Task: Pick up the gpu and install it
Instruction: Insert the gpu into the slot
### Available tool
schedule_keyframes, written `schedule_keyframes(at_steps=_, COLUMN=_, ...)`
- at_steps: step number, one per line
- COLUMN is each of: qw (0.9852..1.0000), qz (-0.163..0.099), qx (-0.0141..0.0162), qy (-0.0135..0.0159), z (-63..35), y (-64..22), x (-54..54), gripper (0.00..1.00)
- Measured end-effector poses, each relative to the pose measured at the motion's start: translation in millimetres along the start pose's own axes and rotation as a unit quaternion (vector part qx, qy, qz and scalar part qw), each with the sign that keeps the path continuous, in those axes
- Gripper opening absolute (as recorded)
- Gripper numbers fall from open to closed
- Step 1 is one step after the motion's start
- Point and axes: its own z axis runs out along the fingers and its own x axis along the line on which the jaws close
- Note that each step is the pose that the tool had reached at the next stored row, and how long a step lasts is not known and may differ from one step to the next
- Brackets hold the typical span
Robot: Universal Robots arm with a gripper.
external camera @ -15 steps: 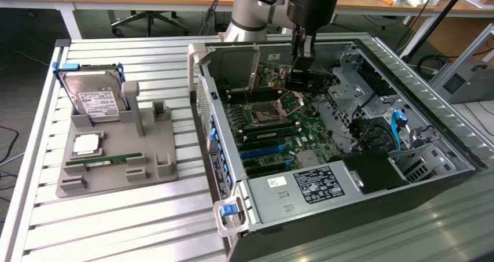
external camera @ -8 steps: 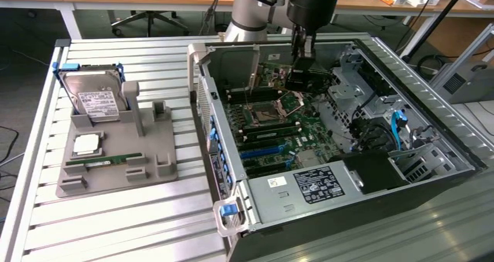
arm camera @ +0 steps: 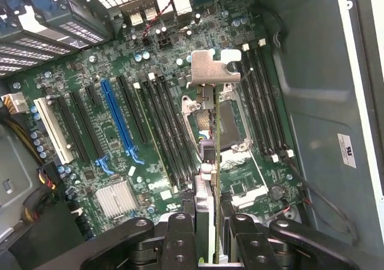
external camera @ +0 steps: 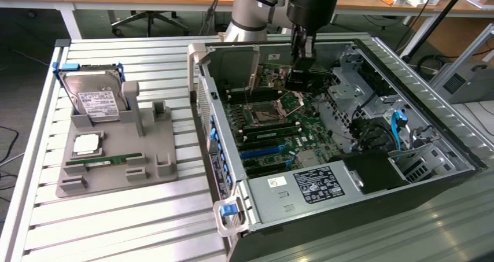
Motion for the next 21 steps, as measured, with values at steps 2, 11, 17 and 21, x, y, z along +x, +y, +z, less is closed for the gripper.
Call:
schedule_keyframes(at_steps=2, qw=1.0000, qz=-0.003, qx=-0.0001, qy=-0.0003, z=0.1, y=0.0, x=0.0, gripper=0.27)
schedule_keyframes(at_steps=11, qw=0.9998, qz=-0.019, qx=-0.0005, qy=-0.0021, z=0.6, y=0.1, x=0.0, gripper=0.27)
schedule_keyframes(at_steps=17, qw=0.9996, qz=-0.029, qx=-0.0007, qy=-0.0030, z=0.9, y=0.1, x=0.0, gripper=0.27)
schedule_keyframes(at_steps=21, qw=0.9994, qz=-0.034, qx=-0.0008, qy=-0.0035, z=1.1, y=0.1, x=0.0, gripper=0.27)
